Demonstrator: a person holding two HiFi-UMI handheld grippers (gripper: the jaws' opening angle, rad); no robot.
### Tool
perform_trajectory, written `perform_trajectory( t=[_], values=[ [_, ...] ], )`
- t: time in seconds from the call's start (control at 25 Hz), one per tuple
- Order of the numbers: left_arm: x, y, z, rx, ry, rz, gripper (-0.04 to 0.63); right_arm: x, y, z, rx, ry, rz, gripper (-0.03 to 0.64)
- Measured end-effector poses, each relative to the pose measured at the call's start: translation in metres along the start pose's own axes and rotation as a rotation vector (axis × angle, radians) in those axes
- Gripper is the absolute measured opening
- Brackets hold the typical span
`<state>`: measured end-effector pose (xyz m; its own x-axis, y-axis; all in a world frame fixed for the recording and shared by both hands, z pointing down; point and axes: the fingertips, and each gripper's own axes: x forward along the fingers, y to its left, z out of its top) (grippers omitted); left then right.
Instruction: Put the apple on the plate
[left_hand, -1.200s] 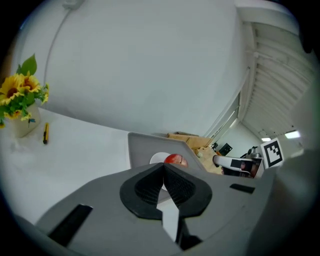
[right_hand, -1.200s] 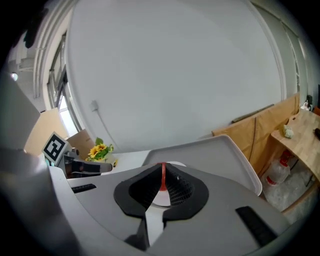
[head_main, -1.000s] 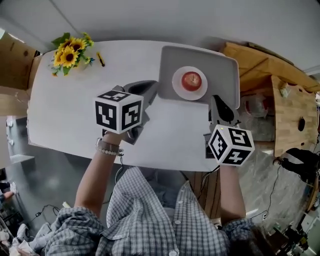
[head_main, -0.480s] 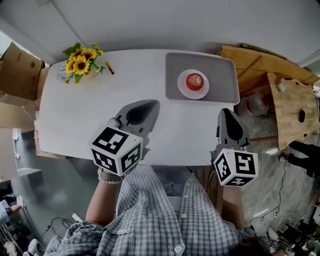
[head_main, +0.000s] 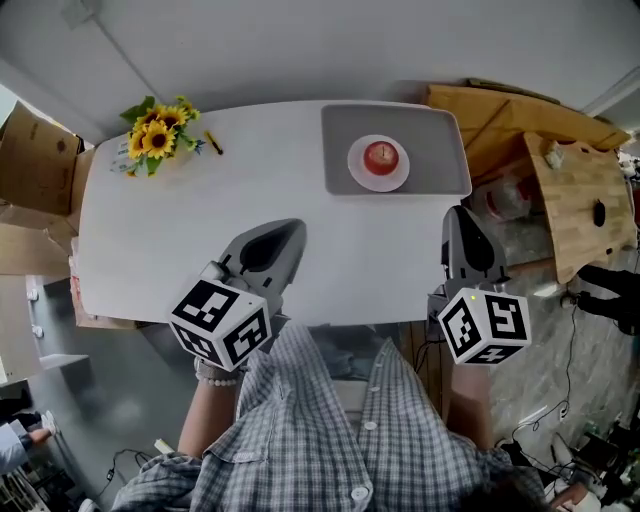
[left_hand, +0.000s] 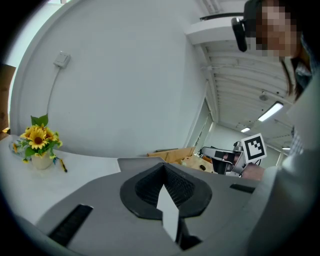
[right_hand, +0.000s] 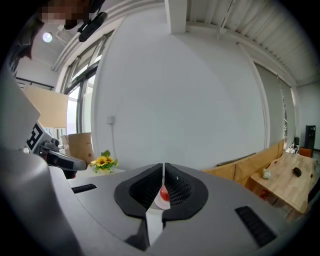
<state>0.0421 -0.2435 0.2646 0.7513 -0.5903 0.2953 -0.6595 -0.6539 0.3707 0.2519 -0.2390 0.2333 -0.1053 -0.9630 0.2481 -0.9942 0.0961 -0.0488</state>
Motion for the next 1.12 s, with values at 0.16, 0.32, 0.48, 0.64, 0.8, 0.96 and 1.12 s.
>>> perform_trajectory(
  t=[0.16,0.32,0.48,0.64,0.8,0.96,1.12],
  values=[
    [0.005,-0.008,0.003,0.007,-0.008,-0.024,0.009,-0.004,-0.002,0.003,-0.018,-0.008,-0.015,0.029],
    [0.007,-0.017,0.003,0.004,-0.01,-0.05,0.009,-0.007,-0.008,0.008,-0.054,-0.016,-0.034,0.029],
    [0.005,-0.019,0.0,-0.007,-0.002,-0.062,0.009,-0.008,-0.007,0.009,-0.055,-0.02,-0.038,0.029],
    [0.006,-0.021,0.0,-0.026,-0.002,-0.072,0.009,-0.006,-0.002,0.005,-0.051,-0.007,-0.019,0.029],
    [0.006,-0.026,0.002,-0.032,-0.006,-0.097,0.009,-0.003,0.002,0.007,-0.054,-0.009,-0.012,0.029],
    [0.003,-0.024,0.002,-0.028,0.002,-0.09,0.009,-0.002,0.003,0.005,-0.055,0.003,-0.008,0.029],
    [-0.002,-0.015,0.005,-0.052,-0.013,-0.082,0.009,-0.001,0.003,0.003,-0.051,0.009,-0.007,0.029]
  ],
)
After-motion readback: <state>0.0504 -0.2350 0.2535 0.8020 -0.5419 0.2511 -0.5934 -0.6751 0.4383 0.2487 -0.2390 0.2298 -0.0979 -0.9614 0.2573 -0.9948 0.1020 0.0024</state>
